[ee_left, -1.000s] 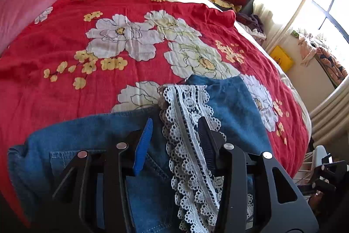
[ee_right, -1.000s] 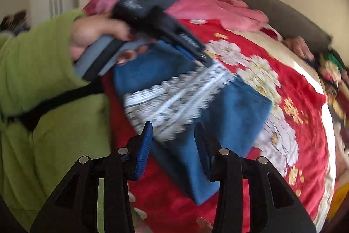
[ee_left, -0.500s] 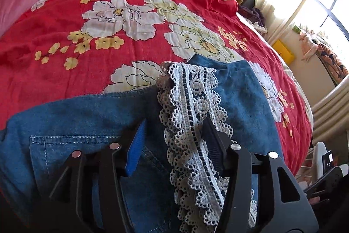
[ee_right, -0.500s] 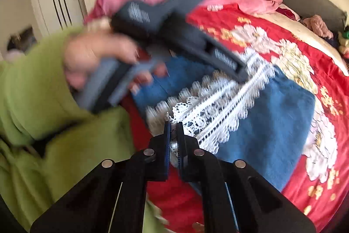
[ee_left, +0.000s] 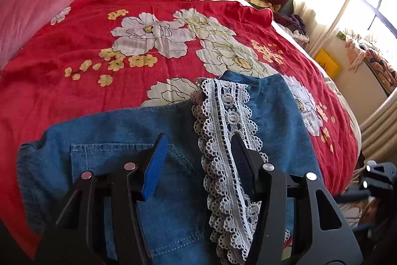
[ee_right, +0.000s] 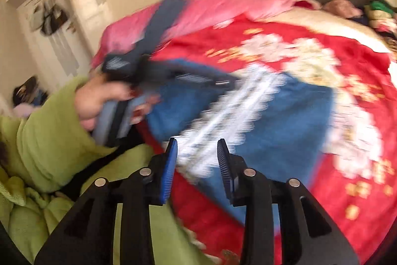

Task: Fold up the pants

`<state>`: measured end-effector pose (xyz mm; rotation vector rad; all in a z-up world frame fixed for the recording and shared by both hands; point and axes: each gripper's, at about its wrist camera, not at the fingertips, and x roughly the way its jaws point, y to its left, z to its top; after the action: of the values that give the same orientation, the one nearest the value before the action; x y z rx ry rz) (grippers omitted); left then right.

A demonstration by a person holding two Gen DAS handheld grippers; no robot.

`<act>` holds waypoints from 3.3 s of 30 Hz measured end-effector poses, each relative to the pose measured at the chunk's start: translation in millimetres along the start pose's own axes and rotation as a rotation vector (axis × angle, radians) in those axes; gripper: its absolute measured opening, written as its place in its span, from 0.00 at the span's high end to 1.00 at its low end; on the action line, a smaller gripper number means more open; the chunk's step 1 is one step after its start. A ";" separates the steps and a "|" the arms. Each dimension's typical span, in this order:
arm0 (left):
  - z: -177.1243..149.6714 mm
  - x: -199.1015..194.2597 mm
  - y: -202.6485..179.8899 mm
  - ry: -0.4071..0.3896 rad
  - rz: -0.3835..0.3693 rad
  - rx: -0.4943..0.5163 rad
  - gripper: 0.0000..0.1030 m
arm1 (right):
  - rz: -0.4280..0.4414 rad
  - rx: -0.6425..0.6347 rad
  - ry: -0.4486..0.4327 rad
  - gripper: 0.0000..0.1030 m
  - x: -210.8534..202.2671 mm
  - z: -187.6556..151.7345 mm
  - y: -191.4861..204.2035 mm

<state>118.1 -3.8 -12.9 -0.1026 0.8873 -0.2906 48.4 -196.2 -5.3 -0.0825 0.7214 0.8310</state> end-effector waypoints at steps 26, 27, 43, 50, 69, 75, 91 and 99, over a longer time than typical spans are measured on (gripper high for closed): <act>-53.6 -15.2 -49.1 0.059 0.022 0.093 0.32 | -0.180 0.122 0.053 0.34 -22.0 -45.3 -30.5; -52.3 -19.1 -49.2 0.047 0.025 0.091 0.30 | -0.193 0.116 0.038 0.33 -27.3 -42.1 -31.1; -49.7 -26.0 -61.9 -0.003 0.032 0.115 0.22 | -0.297 0.036 -0.114 0.33 -33.6 45.9 -51.7; -55.4 -17.8 -70.6 0.036 -0.014 0.154 0.57 | -0.262 0.003 -0.014 0.33 14.8 67.4 -58.6; -69.7 4.7 -64.8 0.110 -0.029 0.168 0.55 | -0.265 0.135 0.220 0.33 142.6 77.1 -103.8; -68.5 1.3 -65.4 0.109 -0.050 0.161 0.47 | -0.272 0.147 0.158 0.24 120.5 88.6 -100.2; -52.2 -30.4 -58.3 0.021 0.006 0.130 0.12 | -0.286 0.106 -0.103 0.05 8.0 119.6 -76.0; -46.0 -54.2 -51.7 -0.030 0.066 0.117 0.09 | -0.292 0.094 -0.178 0.05 -21.9 129.8 -65.7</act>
<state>39.4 -36.0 9.4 0.0307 0.8399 -0.2779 156.2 -211.6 93.7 -0.0275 0.5631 0.5170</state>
